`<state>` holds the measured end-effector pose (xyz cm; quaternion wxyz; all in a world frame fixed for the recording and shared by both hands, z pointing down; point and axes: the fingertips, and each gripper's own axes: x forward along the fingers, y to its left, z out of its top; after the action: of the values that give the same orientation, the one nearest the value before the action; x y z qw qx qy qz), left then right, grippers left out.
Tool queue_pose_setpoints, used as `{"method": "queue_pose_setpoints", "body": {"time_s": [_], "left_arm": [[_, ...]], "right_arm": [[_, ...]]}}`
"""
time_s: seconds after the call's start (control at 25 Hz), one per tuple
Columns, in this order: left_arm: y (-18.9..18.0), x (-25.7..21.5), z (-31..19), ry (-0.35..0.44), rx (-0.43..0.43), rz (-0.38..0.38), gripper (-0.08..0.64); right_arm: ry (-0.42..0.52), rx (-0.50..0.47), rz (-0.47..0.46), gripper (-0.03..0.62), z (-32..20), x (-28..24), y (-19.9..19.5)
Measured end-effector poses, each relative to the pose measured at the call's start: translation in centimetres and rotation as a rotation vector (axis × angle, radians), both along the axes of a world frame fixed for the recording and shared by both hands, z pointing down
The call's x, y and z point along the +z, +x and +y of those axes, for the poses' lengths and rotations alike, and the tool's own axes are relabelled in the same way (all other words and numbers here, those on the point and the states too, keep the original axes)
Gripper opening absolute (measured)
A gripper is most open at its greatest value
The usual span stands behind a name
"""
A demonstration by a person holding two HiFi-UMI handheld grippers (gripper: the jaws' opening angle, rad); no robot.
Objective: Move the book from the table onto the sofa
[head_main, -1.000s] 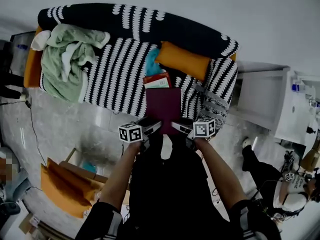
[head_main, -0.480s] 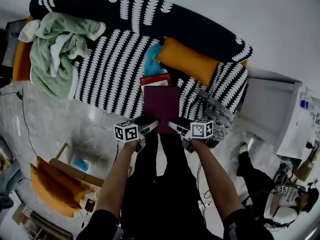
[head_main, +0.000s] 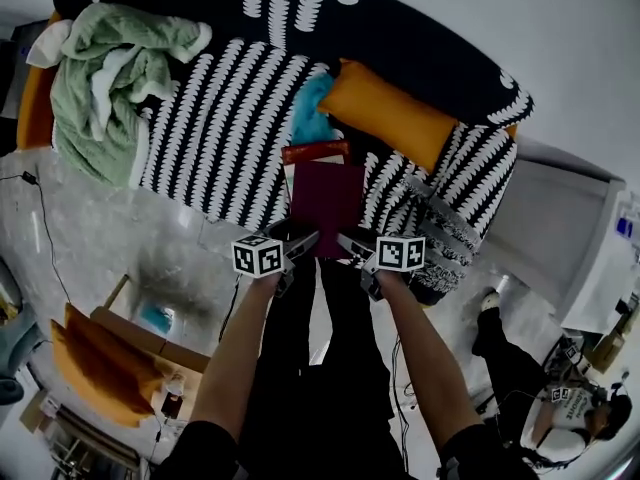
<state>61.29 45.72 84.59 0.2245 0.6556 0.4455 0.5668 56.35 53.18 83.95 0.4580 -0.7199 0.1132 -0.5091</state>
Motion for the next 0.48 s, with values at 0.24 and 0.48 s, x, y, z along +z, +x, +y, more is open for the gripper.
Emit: {"method": "queue_pose_setpoints", "body": {"time_s": [0.24,0.48], "left_arm": [[0.0,1.8,-0.6,0.084,0.015,0.056,0.351],[1.2,2.2,-0.2,0.101,0.013,0.081,0.351]], "right_arm": [[-0.156,-0.061,0.016,0.255,0.2,1.9,0.2],[-0.217,-0.036,0.039,0.253,0.7,2.3,1.3]]}}
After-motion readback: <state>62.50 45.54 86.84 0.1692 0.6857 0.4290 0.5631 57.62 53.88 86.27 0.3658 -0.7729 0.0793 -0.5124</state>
